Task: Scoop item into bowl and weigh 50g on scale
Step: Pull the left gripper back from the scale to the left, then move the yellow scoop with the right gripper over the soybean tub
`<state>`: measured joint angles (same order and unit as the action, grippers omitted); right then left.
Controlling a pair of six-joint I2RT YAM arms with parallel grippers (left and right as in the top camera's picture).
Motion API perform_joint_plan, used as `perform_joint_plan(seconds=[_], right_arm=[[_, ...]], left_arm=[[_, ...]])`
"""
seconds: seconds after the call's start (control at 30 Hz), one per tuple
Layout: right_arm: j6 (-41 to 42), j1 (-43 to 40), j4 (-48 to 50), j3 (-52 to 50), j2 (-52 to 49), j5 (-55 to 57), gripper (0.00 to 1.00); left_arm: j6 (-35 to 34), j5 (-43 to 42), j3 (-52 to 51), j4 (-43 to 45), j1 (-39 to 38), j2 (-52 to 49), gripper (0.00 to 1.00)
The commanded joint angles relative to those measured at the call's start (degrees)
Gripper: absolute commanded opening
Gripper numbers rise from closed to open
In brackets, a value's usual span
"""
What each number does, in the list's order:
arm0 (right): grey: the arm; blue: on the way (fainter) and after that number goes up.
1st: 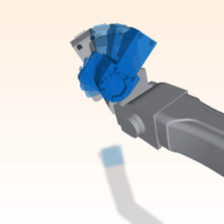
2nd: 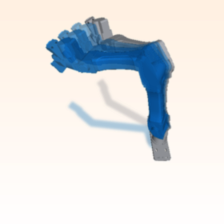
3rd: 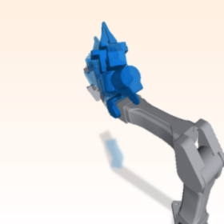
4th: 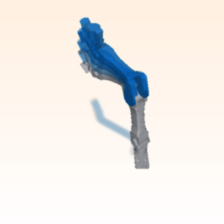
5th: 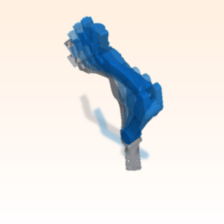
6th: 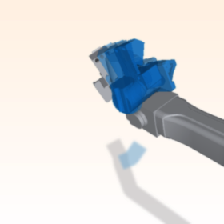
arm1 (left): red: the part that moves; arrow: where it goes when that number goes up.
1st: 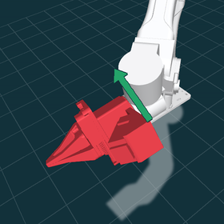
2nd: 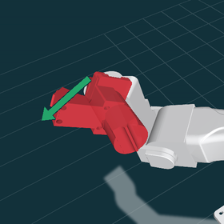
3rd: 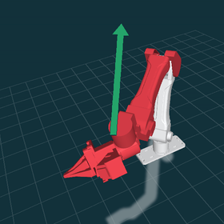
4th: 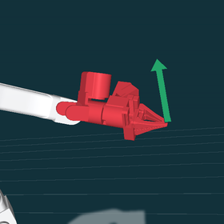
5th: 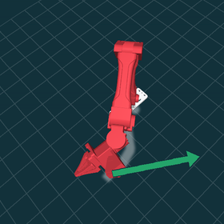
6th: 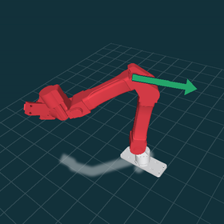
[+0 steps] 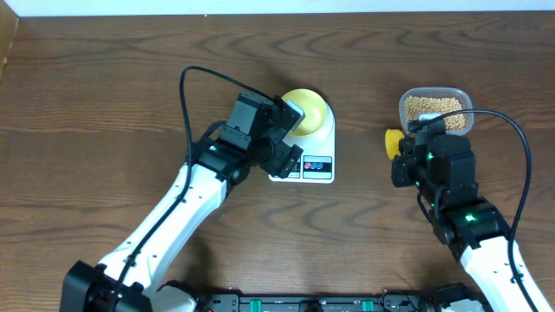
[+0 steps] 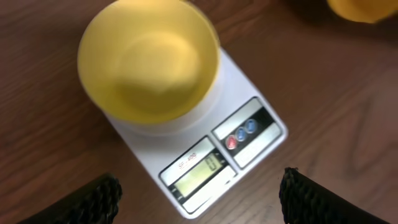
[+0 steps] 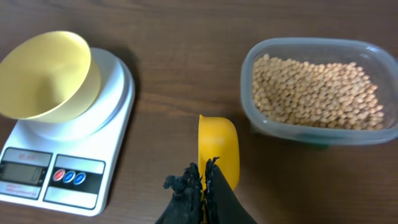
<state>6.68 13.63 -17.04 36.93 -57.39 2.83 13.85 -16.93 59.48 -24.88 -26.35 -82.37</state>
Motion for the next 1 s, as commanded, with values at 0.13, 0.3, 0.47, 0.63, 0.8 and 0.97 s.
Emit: perform_joint_plan(seconds=[0.13,0.3,0.47,0.63,0.8,0.97], right_arm=[[-4.46,-3.3,1.68,0.87,0.0,0.68,0.01],[-5.07,-4.63,4.35,0.87,0.0,0.61,0.01],[-6.6,-4.98,5.64,0.87,0.0,0.66,0.01],[-6.54,-4.96,6.36,0.87,0.0,-0.66,0.01],[-6.54,-4.96,7.1,0.87,0.17,-1.07,0.01],[-6.56,-4.96,8.96,0.87,0.22,-1.05,0.01]], left_arm=[[10.4,-7.1,-0.39,-3.54,4.13,5.14,0.84],[14.21,-7.1,-0.39,-7.65,6.45,7.17,0.84],[14.21,-7.06,-0.39,-7.52,6.73,7.15,0.84],[14.21,-7.06,-0.39,-7.67,6.73,7.15,0.84],[14.21,-5.97,-0.39,-7.67,6.73,7.15,0.84],[14.21,-5.99,-0.39,-7.67,6.73,7.15,0.84]])
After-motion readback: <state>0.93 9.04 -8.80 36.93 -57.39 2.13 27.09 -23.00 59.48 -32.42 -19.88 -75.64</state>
